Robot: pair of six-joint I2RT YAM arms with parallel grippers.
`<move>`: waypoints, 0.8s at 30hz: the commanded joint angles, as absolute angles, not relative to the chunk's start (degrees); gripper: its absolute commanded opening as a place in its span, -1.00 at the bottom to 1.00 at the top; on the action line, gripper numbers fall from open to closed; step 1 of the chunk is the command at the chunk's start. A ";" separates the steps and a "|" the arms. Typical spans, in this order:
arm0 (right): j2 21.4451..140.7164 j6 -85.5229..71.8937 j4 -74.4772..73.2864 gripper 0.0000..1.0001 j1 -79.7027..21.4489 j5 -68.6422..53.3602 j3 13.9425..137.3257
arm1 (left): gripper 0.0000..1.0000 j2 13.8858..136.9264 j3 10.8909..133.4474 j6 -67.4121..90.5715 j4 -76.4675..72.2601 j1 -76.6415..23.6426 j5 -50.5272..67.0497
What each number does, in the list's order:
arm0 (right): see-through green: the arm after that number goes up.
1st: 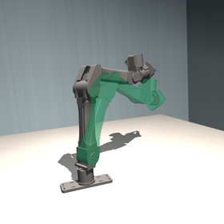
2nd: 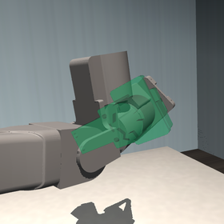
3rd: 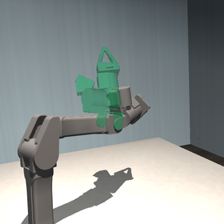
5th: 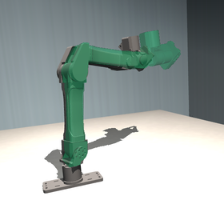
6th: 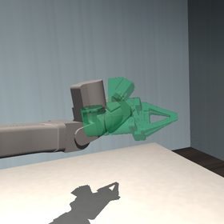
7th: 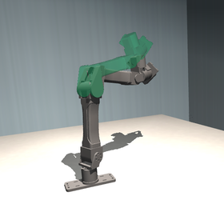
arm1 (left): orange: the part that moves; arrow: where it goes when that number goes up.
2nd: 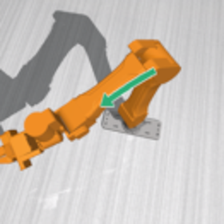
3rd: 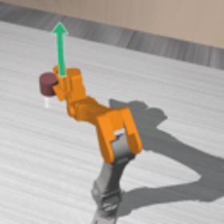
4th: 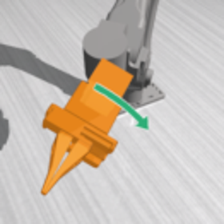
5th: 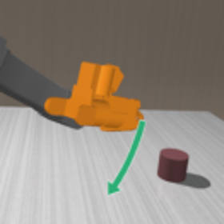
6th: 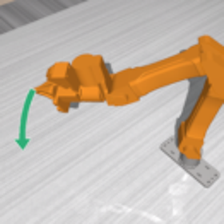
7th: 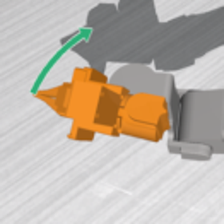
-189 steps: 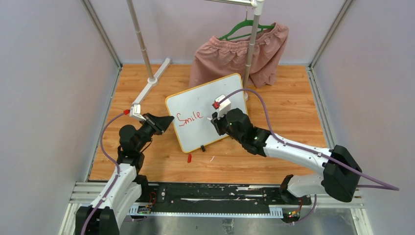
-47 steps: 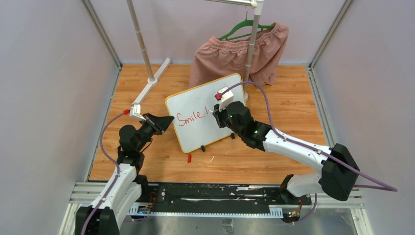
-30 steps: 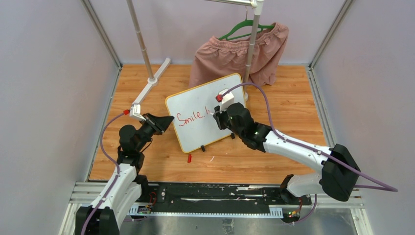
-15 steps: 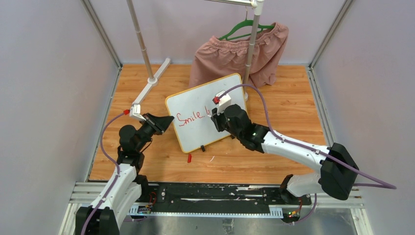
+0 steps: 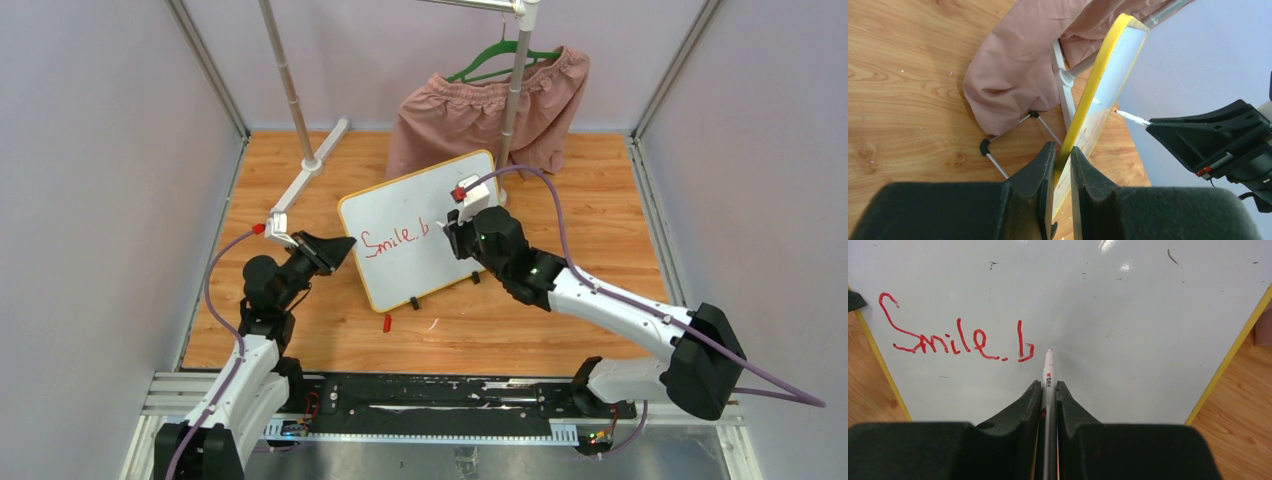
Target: Write a sentence on the whiteboard
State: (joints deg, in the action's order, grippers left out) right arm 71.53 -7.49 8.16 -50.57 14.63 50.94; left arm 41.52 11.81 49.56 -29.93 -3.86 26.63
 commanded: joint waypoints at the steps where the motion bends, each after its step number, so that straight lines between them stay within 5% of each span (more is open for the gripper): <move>1: 70.94 -6.99 7.87 -1.00 -49.94 14.27 50.98 | -1.00 41.31 11.61 49.92 -30.59 -3.71 27.96; 24: 74.68 -8.50 8.23 -1.00 -49.93 13.31 50.58 | -1.00 41.31 11.78 49.83 -30.59 -3.69 27.95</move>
